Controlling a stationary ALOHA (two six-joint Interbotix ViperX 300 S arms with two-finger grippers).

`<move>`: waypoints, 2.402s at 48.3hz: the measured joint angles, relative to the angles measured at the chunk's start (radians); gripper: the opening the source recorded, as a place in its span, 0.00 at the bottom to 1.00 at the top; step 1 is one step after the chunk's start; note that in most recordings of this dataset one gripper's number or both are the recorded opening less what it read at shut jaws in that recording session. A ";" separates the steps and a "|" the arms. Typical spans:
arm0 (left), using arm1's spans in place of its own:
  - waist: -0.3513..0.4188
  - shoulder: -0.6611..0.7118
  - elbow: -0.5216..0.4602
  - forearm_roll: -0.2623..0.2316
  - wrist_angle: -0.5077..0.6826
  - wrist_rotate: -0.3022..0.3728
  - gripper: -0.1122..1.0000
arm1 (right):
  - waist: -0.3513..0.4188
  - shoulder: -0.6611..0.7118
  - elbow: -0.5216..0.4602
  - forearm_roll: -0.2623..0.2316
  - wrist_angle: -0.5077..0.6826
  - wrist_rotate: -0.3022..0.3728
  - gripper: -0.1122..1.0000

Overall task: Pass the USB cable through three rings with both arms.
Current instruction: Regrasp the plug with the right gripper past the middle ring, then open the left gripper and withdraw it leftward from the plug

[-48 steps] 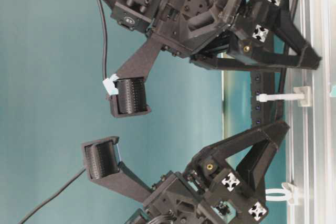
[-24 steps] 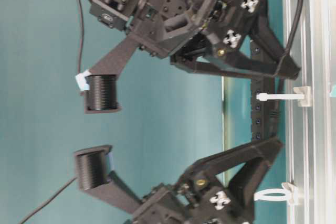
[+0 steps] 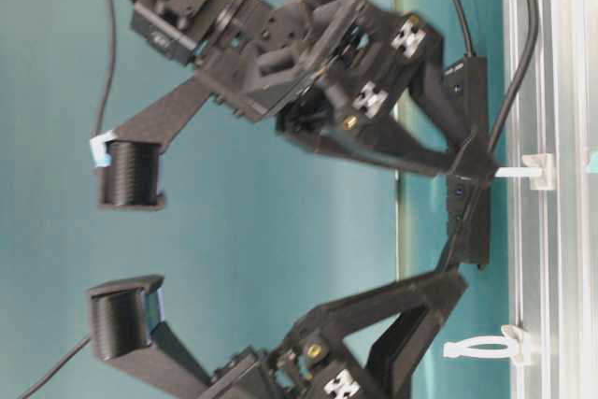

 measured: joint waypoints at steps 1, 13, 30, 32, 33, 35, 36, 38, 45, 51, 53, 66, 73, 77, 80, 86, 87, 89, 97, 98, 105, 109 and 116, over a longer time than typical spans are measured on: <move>0.000 -0.005 0.000 0.000 0.008 0.000 0.30 | -0.002 0.000 -0.002 0.000 -0.003 0.000 0.75; 0.000 -0.057 0.000 0.000 0.041 0.000 0.30 | -0.012 0.014 -0.041 0.000 -0.029 0.000 0.74; 0.000 -0.057 0.000 0.000 0.043 0.002 0.30 | -0.031 0.041 -0.061 0.000 -0.035 -0.002 0.73; 0.000 -0.057 0.000 0.000 0.043 0.002 0.30 | -0.031 0.048 -0.060 0.000 -0.037 -0.002 0.73; 0.000 -0.055 0.000 0.000 0.043 0.002 0.30 | -0.031 0.051 -0.060 0.000 -0.038 -0.002 0.72; 0.000 -0.057 0.000 0.000 0.043 0.002 0.30 | -0.031 0.054 -0.060 0.000 -0.041 -0.002 0.72; 0.000 -0.057 0.000 0.000 0.041 0.002 0.30 | -0.031 0.055 -0.061 0.000 -0.043 -0.002 0.73; 0.002 -0.057 -0.002 0.000 0.043 0.002 0.30 | -0.031 0.058 -0.060 0.000 -0.046 0.000 0.72; 0.000 -0.055 0.000 0.000 0.043 0.002 0.30 | -0.031 0.067 -0.061 0.000 -0.051 -0.002 0.70; 0.000 -0.057 0.000 0.000 0.043 0.002 0.30 | -0.031 0.071 -0.061 0.000 -0.055 0.000 0.68; 0.000 -0.057 0.000 0.000 0.043 0.002 0.30 | -0.031 0.072 -0.061 0.000 -0.061 0.000 0.66; 0.000 -0.057 0.000 0.000 0.043 0.002 0.30 | -0.031 0.077 -0.061 0.000 -0.091 0.000 0.26; 0.002 -0.057 0.000 0.000 0.043 0.002 0.30 | -0.023 0.077 -0.061 0.000 -0.107 -0.002 0.07; 0.003 -0.058 0.000 0.000 0.043 0.005 0.30 | -0.020 0.078 -0.061 0.000 -0.109 -0.002 0.04; 0.006 -0.057 0.000 0.000 0.043 0.000 0.30 | -0.021 0.078 -0.061 0.000 -0.109 -0.002 0.04; 0.009 -0.058 0.002 0.000 0.043 -0.002 0.30 | -0.020 0.077 -0.061 0.000 -0.109 -0.002 0.04; 0.008 -0.057 0.002 0.000 0.043 0.000 0.30 | -0.020 0.078 -0.061 0.000 -0.109 -0.002 0.04; 0.011 -0.058 0.002 0.002 0.041 -0.002 0.30 | -0.020 0.078 -0.063 0.000 -0.109 -0.002 0.04; 0.015 -0.058 0.002 0.002 0.041 -0.002 0.30 | -0.023 0.080 -0.064 0.000 -0.107 -0.002 0.04; 0.015 -0.058 0.002 0.000 0.041 -0.003 0.31 | -0.023 0.080 -0.064 0.000 -0.109 -0.002 0.04; 0.018 -0.058 0.003 0.000 0.040 -0.005 0.50 | -0.021 0.084 -0.074 0.000 -0.104 -0.002 0.04; 0.018 -0.064 0.003 0.000 0.040 -0.008 0.74 | -0.020 0.086 -0.080 0.000 -0.100 -0.002 0.04; 0.005 -0.091 0.011 0.000 0.040 -0.005 0.78 | -0.020 0.089 -0.087 0.000 -0.081 -0.002 0.04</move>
